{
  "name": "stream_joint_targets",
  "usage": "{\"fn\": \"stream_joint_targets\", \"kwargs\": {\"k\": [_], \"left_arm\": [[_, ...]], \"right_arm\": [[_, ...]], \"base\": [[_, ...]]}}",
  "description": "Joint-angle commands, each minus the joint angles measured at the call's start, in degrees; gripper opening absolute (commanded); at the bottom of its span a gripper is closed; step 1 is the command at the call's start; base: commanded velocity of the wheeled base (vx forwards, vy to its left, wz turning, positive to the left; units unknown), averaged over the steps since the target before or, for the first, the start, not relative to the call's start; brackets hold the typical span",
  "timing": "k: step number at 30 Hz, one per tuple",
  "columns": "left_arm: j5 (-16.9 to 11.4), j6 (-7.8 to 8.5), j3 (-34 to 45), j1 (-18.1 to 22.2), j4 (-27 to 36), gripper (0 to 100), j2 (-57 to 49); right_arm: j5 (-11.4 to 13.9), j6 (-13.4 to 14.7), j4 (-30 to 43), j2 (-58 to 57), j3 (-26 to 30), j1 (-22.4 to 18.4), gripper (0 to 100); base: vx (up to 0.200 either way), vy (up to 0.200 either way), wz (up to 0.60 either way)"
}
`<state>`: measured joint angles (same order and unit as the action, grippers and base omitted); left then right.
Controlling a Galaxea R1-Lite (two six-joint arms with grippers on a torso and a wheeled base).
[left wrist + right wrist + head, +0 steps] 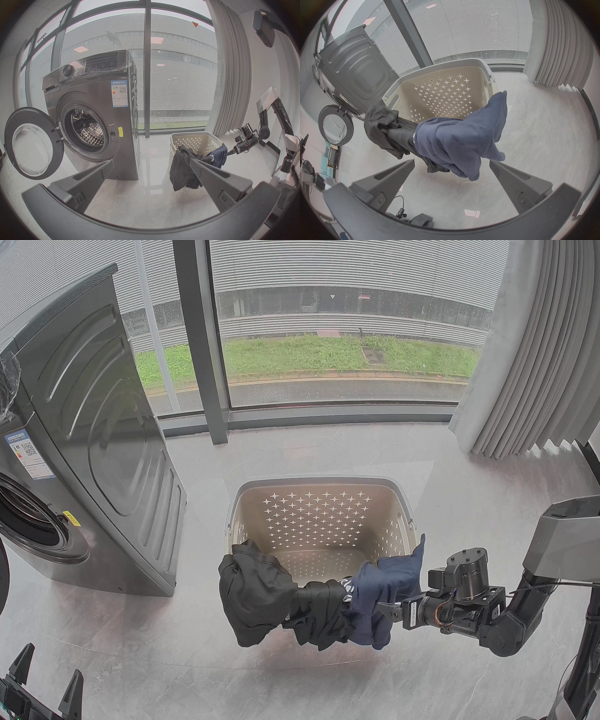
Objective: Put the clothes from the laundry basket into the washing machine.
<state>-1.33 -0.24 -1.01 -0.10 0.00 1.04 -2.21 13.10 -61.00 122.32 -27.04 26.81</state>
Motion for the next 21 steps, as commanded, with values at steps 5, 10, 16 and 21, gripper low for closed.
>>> {"fn": "stream_joint_targets", "kwargs": {"k": [5, 10, 16, 21], "left_arm": [[0.01, -0.02, 1.01, 0.01, 0.00, 100, -1.04], [0.01, -0.02, 0.92, 0.01, 0.00, 100, -1.04], [0.01, -0.02, 0.92, 0.01, 0.00, 100, -1.04], [0.01, -0.02, 0.92, 0.01, 0.00, 100, -1.04]], "right_arm": [[-0.25, 0.08, -0.52, 3.36, -1.88, -0.09, 100], [-0.43, 0.08, -0.35, 3.98, -3.64, 0.26, 100], [-0.43, 0.43, -0.70, 5.12, -5.04, 0.44, 100], [-0.43, 0.43, -1.22, 5.65, -5.83, 0.26, 100]], "base": [[0.000, 0.000, 0.00], [0.000, 0.000, 0.00], [0.000, 0.000, 0.00], [0.000, 0.000, 0.00]]}}
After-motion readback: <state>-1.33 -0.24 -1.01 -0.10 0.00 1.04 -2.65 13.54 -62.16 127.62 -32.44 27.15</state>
